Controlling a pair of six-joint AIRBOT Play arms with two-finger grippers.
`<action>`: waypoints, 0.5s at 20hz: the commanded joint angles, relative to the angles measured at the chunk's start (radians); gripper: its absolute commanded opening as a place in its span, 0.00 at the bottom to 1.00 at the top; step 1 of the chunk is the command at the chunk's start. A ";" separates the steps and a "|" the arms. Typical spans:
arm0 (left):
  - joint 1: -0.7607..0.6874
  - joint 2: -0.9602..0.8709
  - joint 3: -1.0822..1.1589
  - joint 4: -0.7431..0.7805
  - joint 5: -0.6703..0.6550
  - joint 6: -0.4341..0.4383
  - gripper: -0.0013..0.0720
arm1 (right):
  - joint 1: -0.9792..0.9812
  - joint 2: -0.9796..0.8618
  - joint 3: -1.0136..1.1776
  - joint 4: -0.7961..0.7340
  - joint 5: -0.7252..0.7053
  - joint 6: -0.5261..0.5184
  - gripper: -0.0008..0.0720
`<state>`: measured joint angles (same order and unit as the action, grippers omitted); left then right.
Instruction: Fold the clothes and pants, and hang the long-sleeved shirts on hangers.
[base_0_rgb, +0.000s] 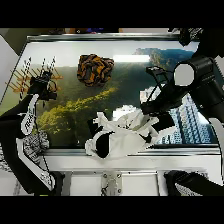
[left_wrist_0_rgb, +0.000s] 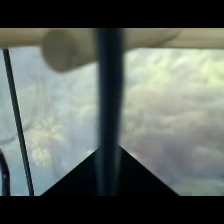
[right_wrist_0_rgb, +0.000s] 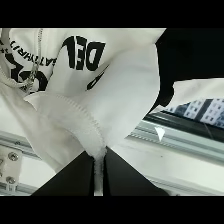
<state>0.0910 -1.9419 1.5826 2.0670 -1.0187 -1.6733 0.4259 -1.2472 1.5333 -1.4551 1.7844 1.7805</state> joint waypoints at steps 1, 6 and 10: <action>-0.009 0.050 0.002 0.008 -0.007 0.000 0.04 | 0.000 0.000 0.000 0.000 0.001 0.000 0.04; -0.037 0.164 0.002 0.005 -0.035 0.001 0.04 | 0.000 0.000 0.000 0.000 0.000 0.000 0.04; -0.063 0.230 0.002 0.000 -0.054 0.001 0.04 | 0.000 0.000 0.000 0.000 0.004 0.000 0.04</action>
<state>0.0452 -1.7592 1.5837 2.0678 -1.0588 -1.6737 0.4259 -1.2472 1.5333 -1.4555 1.7847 1.7802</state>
